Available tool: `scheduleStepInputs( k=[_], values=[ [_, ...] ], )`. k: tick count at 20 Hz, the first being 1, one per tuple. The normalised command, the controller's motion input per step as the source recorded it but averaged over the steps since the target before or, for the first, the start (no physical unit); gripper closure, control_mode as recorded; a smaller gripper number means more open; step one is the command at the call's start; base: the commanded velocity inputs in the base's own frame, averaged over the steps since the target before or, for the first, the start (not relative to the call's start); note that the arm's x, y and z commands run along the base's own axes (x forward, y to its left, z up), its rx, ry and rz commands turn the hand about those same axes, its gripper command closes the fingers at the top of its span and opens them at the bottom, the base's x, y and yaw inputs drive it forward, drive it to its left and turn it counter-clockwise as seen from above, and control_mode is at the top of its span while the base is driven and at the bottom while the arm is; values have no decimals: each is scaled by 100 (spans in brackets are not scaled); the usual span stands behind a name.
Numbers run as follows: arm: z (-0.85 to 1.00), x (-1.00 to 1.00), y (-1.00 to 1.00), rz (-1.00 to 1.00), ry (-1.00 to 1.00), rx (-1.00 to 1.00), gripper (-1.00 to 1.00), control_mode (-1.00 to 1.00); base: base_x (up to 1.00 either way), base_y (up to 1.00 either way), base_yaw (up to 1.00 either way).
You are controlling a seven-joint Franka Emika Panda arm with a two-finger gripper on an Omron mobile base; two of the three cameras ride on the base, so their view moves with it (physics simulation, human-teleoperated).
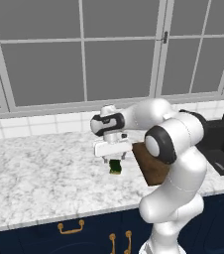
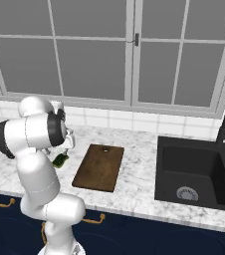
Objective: Pick up the sponge from the counter and clean the cutting board by briefly scrubbing or pressing down on the cutting board. Once finished, release the sponge.
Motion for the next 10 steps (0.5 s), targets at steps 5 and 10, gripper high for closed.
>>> scheduleStepInputs(
  k=[5,10],
  values=[
    [-26,16,0,0,5,0,-100,-100,0,0,0],
    [-6,0,0,-1,1,0,-100,-100,0,0,0]
  ],
)
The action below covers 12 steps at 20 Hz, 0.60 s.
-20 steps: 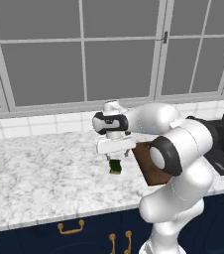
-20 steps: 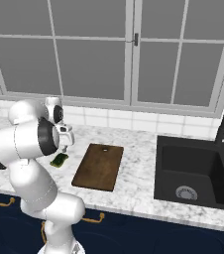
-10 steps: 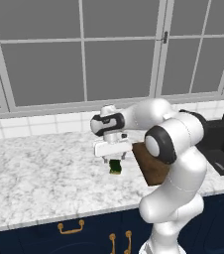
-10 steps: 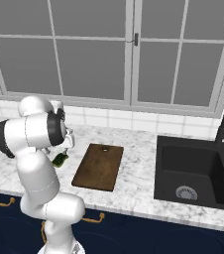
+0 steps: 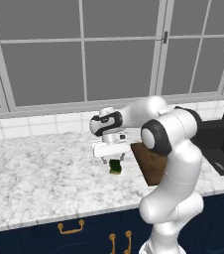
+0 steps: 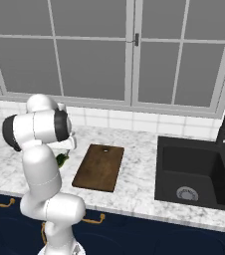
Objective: Pick up the sponge from the counter and clean the cutting board by briefly scrubbing or pressing down on the cutting board. Once finished, release the sponge.
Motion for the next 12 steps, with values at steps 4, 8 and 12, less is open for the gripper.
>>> scheduleStepInputs(
  k=[4,8,12],
  values=[
    [-3,0,-1,-5,0,0,-100,-100,0,0,0],
    [-9,0,-7,-6,0,0,-100,-100,0,0,0],
    [-18,-5,-3,-6,0,0,-100,-100,0,0,0]
  ],
)
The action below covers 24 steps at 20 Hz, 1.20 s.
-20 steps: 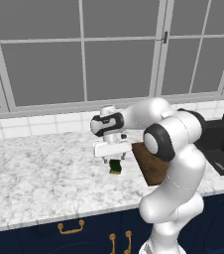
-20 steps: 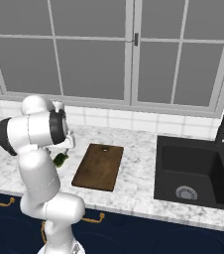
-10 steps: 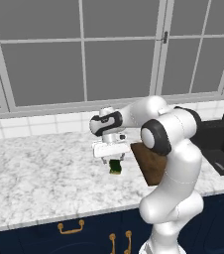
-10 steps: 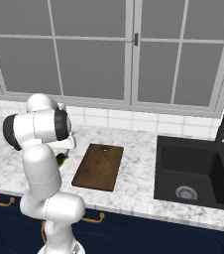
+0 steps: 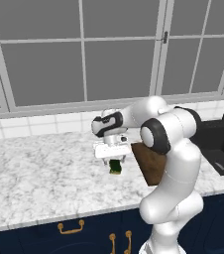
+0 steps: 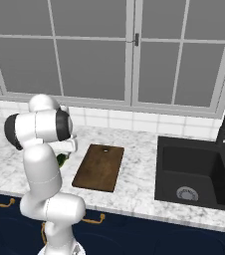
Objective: Pick up the sponge from the counter and clean the cutting board by briefly scrubbing or pressing down on the cutting board. Once finished, release the sponge.
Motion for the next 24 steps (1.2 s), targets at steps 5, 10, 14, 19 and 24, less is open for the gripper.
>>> scheduleStepInputs(
  k=[5,10,14,19,24],
  values=[
    [-25,-15,-1,-4,0,0,-100,-100,0,0,0],
    [-30,-13,0,-3,-1,0,-100,-100,0,0,0],
    [-19,0,5,-2,0,-1,100,-100,0,0,0],
    [0,0,0,-1,0,0,100,-100,0,0,0],
    [37,-35,-35,-9,-3,1,100,-100,0,0,0]
  ],
)
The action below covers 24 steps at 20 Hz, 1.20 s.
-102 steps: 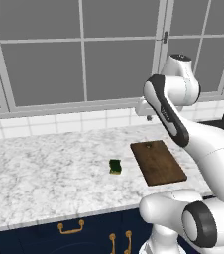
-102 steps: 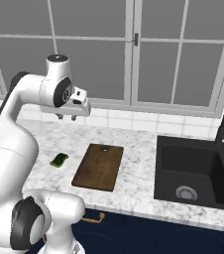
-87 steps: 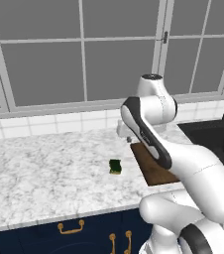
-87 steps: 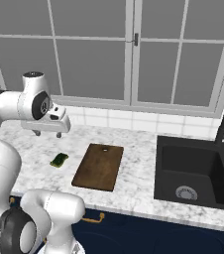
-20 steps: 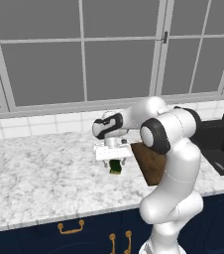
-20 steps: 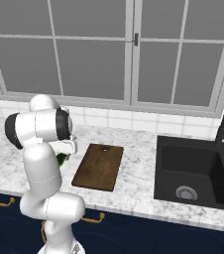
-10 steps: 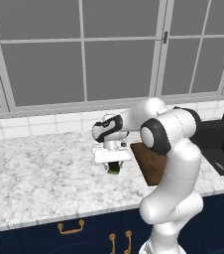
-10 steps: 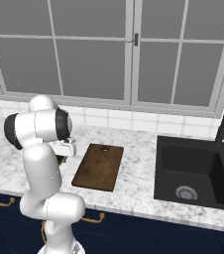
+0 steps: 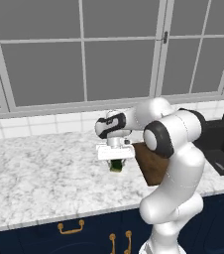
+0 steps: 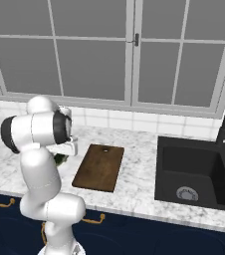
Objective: Pick up the sponge from the counter and clean the cutting board by briefly scrubbing or pressing down on the cutting board. Once finished, release the sponge.
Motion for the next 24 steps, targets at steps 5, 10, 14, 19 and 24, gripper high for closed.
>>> scheduleStepInputs(
  k=[5,10,14,19,24],
  values=[
    [34,-41,-52,-12,-13,0,100,-100,0,0,0],
    [36,-22,-20,-19,-2,-8,100,-100,0,0,0],
    [7,-3,-42,-24,0,-11,100,-100,0,0,0],
    [3,0,-21,-19,9,-15,100,-100,0,0,0],
    [0,0,-43,-19,0,-4,100,-100,0,0,0]
  ],
)
